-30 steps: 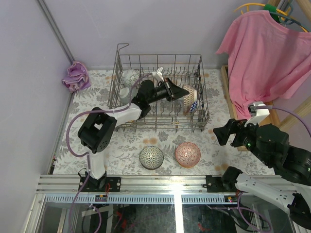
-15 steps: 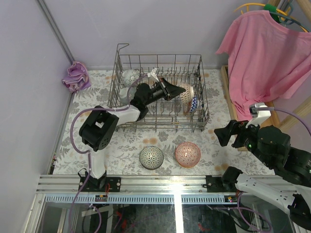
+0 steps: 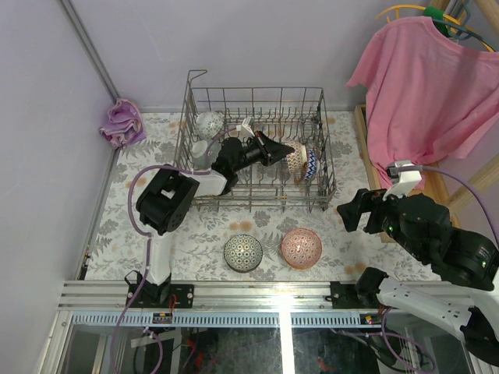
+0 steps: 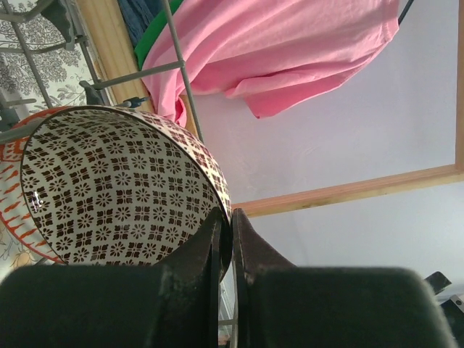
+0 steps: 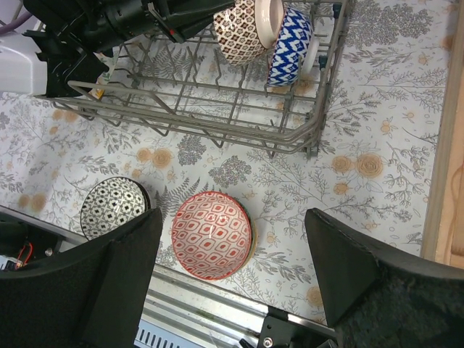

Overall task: Load the bowls into the dish rack
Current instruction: Place the bowl in the dish rack.

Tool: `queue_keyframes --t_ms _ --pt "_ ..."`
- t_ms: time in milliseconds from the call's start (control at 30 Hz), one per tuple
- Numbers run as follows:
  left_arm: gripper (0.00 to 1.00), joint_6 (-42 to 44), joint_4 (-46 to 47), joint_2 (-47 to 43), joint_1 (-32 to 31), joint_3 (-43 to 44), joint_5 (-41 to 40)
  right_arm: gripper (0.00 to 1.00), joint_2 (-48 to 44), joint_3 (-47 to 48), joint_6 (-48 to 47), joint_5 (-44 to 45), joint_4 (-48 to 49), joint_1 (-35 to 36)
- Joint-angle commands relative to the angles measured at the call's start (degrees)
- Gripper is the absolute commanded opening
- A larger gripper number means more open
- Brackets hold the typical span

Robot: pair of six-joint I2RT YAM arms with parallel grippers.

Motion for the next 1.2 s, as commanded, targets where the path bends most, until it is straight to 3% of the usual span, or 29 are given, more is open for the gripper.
queue_keyframes --t_ms 0,467,833,1167 --pt "0.00 -0.6 8.0 0.6 0.7 2.3 1.8 0.87 1.2 0.3 -1.3 -0.1 2.9 -0.3" --pt "0.00 0.6 3.1 2.1 0.8 4.9 6.3 0.87 2.7 -0.8 -2.4 -0.8 4.8 -0.2" --pt "0.00 4.6 -1.8 -0.1 0.8 2.0 7.8 0.87 6.8 -0.5 -2.8 -2.5 5.8 -0.2" --pt "0.00 4.0 -1.0 1.3 0.8 1.2 9.7 0.86 9.4 -1.2 -2.7 -3.3 8.1 -0.2"
